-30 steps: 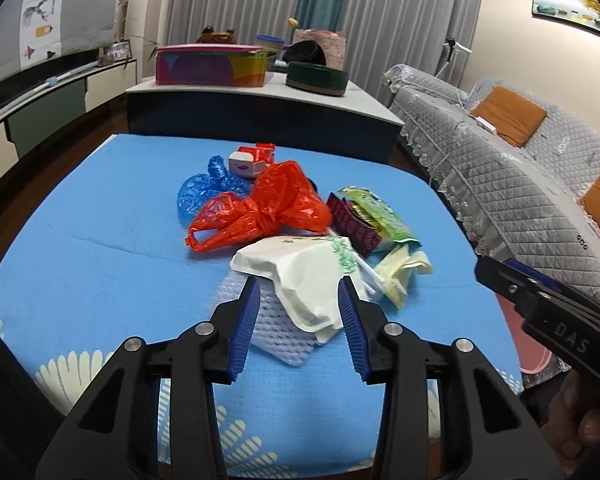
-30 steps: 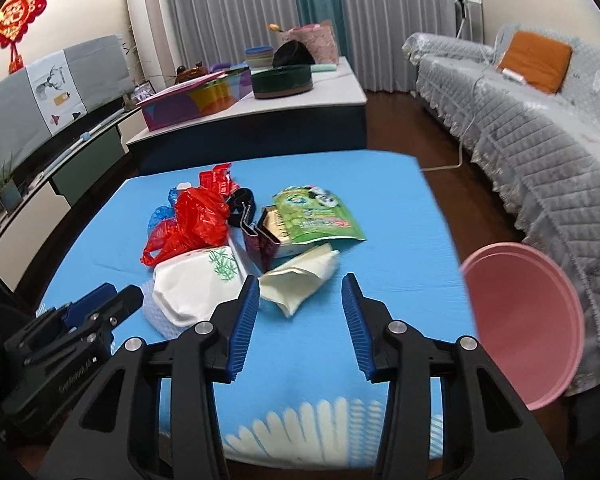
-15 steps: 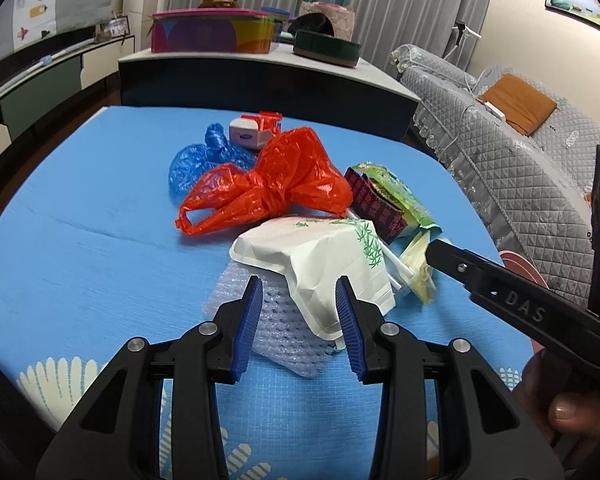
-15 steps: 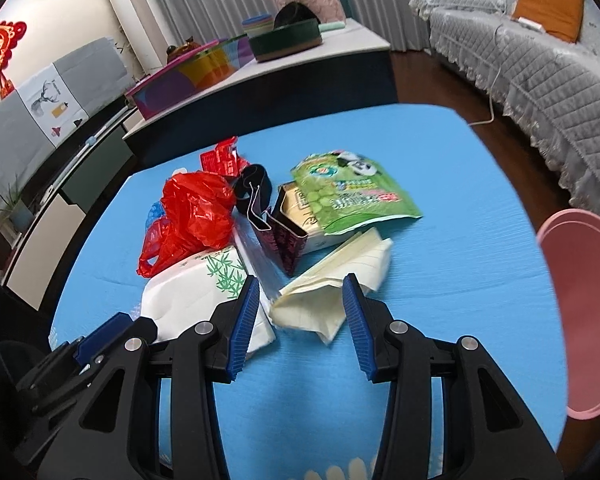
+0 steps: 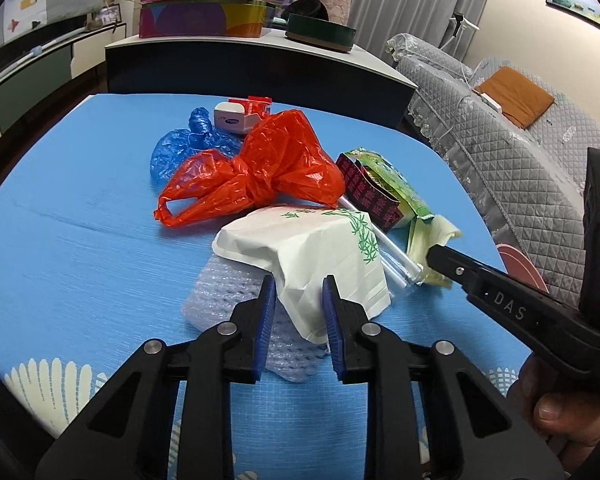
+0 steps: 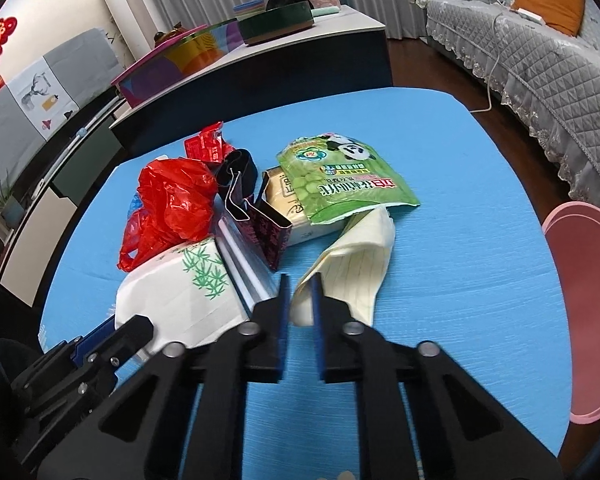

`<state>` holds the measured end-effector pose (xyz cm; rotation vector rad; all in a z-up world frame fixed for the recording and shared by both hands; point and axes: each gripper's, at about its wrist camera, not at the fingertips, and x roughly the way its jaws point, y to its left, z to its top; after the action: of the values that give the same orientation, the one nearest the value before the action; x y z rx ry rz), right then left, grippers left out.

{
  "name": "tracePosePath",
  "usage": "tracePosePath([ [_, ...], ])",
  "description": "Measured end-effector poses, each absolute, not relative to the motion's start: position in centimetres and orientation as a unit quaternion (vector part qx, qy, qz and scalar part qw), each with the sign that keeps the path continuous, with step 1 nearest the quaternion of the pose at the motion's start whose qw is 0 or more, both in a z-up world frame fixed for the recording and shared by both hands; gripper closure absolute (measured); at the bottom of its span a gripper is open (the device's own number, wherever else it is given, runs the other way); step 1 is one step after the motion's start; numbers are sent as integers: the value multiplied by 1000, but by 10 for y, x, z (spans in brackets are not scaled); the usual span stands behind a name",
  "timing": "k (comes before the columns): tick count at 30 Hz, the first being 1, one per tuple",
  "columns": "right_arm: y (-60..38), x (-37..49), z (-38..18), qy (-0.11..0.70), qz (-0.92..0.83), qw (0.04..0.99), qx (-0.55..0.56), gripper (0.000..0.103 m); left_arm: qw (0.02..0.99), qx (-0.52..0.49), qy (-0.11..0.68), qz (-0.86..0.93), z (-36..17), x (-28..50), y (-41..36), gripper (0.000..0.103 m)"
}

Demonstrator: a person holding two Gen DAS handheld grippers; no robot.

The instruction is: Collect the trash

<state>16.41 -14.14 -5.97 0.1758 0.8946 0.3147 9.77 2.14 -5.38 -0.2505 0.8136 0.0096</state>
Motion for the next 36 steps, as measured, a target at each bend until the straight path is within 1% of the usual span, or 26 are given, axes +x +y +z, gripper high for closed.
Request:
tracePosePath([
  [7, -157, 155, -43, 406, 136, 900, 82, 102, 923, -105, 371, -3, -40, 92, 17, 90],
  [12, -170, 140, -27, 383, 124, 912, 77, 103, 931, -93, 353, -14, -28, 83, 9, 92],
  [29, -226, 68, 19, 315, 71, 944, 72, 103, 952, -70, 292, -55, 5, 42, -17, 92],
  [36, -250, 38, 55, 275, 46, 957, 86, 103, 958, -47, 270, -82, 20, 31, -36, 92],
])
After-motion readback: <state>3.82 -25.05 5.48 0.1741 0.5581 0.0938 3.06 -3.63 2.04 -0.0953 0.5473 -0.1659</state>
